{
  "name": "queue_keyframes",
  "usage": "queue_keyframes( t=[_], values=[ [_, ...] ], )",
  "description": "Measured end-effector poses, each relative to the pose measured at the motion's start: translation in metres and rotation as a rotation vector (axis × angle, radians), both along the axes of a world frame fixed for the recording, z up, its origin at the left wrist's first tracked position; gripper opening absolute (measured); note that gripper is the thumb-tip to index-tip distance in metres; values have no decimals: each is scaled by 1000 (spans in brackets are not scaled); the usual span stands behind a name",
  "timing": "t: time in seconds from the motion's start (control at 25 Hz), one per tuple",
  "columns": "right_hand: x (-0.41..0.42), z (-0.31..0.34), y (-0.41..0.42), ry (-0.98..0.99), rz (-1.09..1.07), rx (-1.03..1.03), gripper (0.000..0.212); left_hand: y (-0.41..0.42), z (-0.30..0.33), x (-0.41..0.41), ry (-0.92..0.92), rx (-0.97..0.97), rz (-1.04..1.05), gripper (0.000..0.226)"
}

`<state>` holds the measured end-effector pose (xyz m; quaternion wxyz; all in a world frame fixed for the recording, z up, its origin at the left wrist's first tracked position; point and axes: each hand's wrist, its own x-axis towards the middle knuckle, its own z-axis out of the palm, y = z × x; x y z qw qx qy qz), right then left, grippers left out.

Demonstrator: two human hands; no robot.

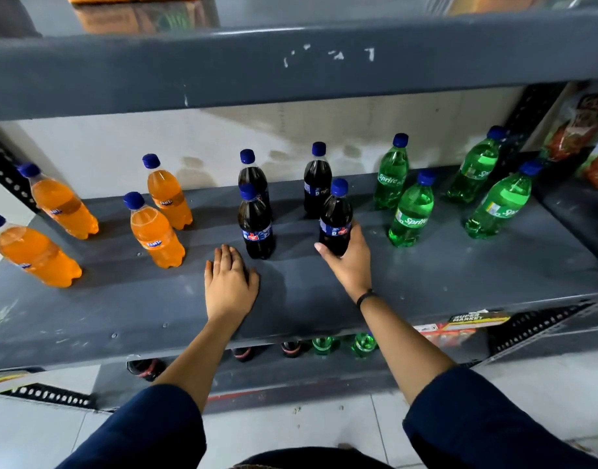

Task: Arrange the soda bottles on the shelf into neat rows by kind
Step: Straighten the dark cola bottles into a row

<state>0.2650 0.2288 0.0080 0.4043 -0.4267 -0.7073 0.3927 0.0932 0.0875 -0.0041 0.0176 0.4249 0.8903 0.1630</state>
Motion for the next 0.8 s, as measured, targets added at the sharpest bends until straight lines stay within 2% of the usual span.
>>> queue_keyframes(
  t=[0.16, 0.32, 0.52, 0.68, 0.8],
  values=[
    [-1, -4, -4, -42, -53, 26, 72, 0, 6, 0, -138, 97, 16, 83],
    [-3, -3, -4, -98, -35, 56, 69, 22, 15, 6, -298, 95, 148, 80],
    [-8, 2, -4, -202, -42, 177, 54, 31, 9, 14, -199, 129, 202, 72],
    [-8, -3, -3, -229, -55, 191, 44, 31, 7, 15, -185, 152, 204, 72],
    [-8, -5, -1, -239, -59, 179, 49, 32, 6, 15, -183, 156, 207, 71]
  ],
)
